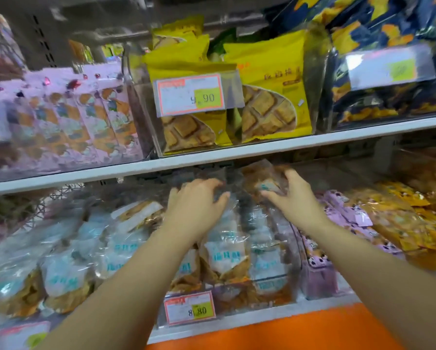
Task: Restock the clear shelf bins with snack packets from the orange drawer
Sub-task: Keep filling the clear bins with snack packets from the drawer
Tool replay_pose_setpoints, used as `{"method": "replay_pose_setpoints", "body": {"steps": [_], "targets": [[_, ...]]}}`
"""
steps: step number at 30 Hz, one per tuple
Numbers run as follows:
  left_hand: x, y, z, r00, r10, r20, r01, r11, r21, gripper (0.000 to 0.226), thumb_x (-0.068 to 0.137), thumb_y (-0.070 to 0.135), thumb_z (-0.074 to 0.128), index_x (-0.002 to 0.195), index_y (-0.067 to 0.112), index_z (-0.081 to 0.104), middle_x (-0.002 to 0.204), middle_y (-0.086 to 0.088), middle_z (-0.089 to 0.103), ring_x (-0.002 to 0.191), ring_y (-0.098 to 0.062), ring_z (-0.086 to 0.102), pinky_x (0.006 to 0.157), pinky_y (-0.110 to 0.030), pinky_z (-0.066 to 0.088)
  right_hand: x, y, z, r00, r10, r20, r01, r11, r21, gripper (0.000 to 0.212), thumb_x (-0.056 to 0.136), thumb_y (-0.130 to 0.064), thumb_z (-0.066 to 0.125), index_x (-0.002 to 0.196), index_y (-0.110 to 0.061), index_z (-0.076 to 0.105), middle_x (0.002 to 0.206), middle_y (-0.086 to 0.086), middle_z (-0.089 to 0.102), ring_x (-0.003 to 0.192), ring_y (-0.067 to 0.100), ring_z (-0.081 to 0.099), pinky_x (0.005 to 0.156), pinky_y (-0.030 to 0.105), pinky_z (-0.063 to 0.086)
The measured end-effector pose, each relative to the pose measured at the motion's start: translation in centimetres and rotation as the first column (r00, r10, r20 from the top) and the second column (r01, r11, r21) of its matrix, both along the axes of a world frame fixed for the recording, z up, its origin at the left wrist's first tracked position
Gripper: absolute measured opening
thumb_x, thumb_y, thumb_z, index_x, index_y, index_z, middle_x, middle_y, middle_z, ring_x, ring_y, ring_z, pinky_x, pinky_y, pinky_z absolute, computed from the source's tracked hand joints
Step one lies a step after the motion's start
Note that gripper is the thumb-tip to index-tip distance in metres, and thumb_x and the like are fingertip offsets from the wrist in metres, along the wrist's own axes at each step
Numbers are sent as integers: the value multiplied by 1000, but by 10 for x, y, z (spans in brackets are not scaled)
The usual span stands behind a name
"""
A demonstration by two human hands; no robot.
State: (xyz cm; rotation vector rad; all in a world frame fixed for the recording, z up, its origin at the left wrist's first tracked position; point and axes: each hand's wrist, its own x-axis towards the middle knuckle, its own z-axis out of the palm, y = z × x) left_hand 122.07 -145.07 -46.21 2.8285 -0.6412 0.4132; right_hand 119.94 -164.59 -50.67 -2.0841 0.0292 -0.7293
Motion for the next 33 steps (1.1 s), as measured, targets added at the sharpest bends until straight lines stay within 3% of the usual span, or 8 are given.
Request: {"method": "replay_pose_setpoints", "body": {"steps": [3,6,9,13,17,27,29,33], "targets": [[25,-15,8,983,-22,-181,23,1000,5,39,93,45,48,127,27,56,130,-6,59,118,-27,53,97,-34,43,30,-7,-4,1000,-22,10,23,993,-117,54,77,-9,75,125,-7,52,112,10,63,106,20,57,73,13,33],[42,-22,16,931,-67,-358,108,990,95,46,92,43,53,134,26,52,137,-5,53,120,-22,50,90,-23,39,53,-10,-3,1000,2,-25,-6,983,-184,54,77,-6,75,126,-2,52,112,14,63,103,20,57,70,11,33],[52,-22,11,912,-38,-409,122,976,183,56,91,54,49,141,29,45,144,-3,47,125,-22,47,99,-25,39,76,-15,0,993,67,-93,-88,967,-240,50,78,-2,72,125,-4,55,120,14,62,110,21,58,77,5,35],[55,-21,0,907,-53,-418,143,972,188,55,92,60,36,143,39,37,151,1,39,134,-23,40,109,-34,33,92,-22,12,959,-15,-284,-99,918,-384,70,81,-22,73,142,-19,40,138,7,50,126,24,46,96,23,34],[54,-19,-1,914,-60,-401,150,969,195,53,92,61,32,142,42,35,152,4,37,136,-22,37,110,-34,32,101,-18,23,939,-61,-338,-132,844,-519,70,83,-24,71,143,-16,37,143,8,44,131,25,41,104,29,31],[52,-12,-9,952,-39,-303,109,970,217,53,92,59,34,143,47,29,150,9,38,134,-21,39,107,-36,35,130,-5,26,893,-87,-441,-262,696,-669,44,79,-17,73,121,-16,61,119,7,62,113,28,57,95,40,46],[52,-11,-10,953,-37,-302,107,970,220,53,92,60,33,143,46,30,149,9,40,134,-21,40,107,-38,36,136,-12,21,891,-70,-449,-266,720,-641,43,80,-19,72,121,-15,60,118,7,62,112,28,58,95,39,46],[50,-10,-11,961,-41,-275,105,969,223,52,93,61,31,142,46,30,147,7,43,131,-22,43,105,-38,38,138,-33,5,958,28,-286,-132,927,-351,58,74,-16,78,128,-10,55,126,7,60,117,24,56,97,35,45]]}}
